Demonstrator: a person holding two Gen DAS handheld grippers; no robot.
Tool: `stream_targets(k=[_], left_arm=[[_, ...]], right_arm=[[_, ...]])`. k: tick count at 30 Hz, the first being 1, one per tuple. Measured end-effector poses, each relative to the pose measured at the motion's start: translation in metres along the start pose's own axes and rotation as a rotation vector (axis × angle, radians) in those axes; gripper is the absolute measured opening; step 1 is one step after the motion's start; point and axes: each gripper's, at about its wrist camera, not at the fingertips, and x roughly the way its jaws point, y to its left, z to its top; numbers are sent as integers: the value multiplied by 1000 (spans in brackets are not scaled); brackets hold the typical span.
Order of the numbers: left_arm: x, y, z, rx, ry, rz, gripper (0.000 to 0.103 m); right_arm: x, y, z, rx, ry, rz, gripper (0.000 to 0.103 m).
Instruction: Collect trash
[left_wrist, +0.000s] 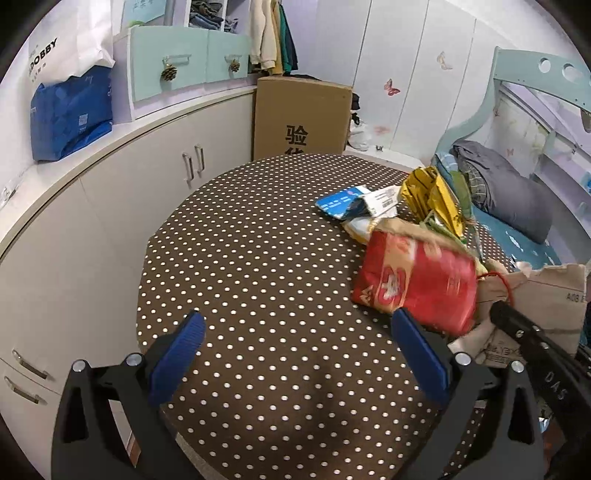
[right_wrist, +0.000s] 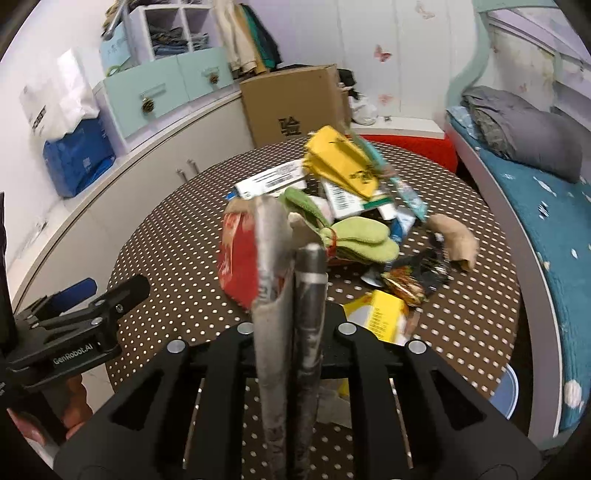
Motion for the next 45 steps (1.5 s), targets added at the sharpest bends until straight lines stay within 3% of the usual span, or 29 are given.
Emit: stream_targets(k=[10, 19, 24, 33, 35, 36, 37, 42, 43, 45], left_arm=[[-19, -33, 5, 69, -46, -46, 99], [-27, -82, 5, 160, -56, -125, 99], [-22, -107, -1, 200, -29, -160, 99], [-10, -110, -11, 207, 15, -134, 99], [-7, -108, -13, 203, 25, -127, 99], [-6, -107, -13, 202, 30, -124, 99], [-3, -107, -13, 201, 35, -119, 99], [7, -103, -15, 195, 62, -107, 99], [9, -103, -16, 195, 68, -108, 99], [12, -104, -17, 196, 78, -108, 99]], right_arm=[[-78, -29, 21, 71, -203, 15, 11], [-114, -68, 16, 130, -277, -70, 11], [-107, -83, 9, 154, -235, -71, 11], [-37, -100, 2, 175, -46, -76, 16], [-24, -100, -3, 176, -13, -64, 30], [-21, -101, -6, 177, -2, -61, 62], [-17, -102, -10, 184, 6, -61, 70], [-6, -106, -31, 211, 64, -51, 70], [-7, -108, -33, 218, 65, -51, 59], [-9, -113, -36, 228, 55, -73, 26]])
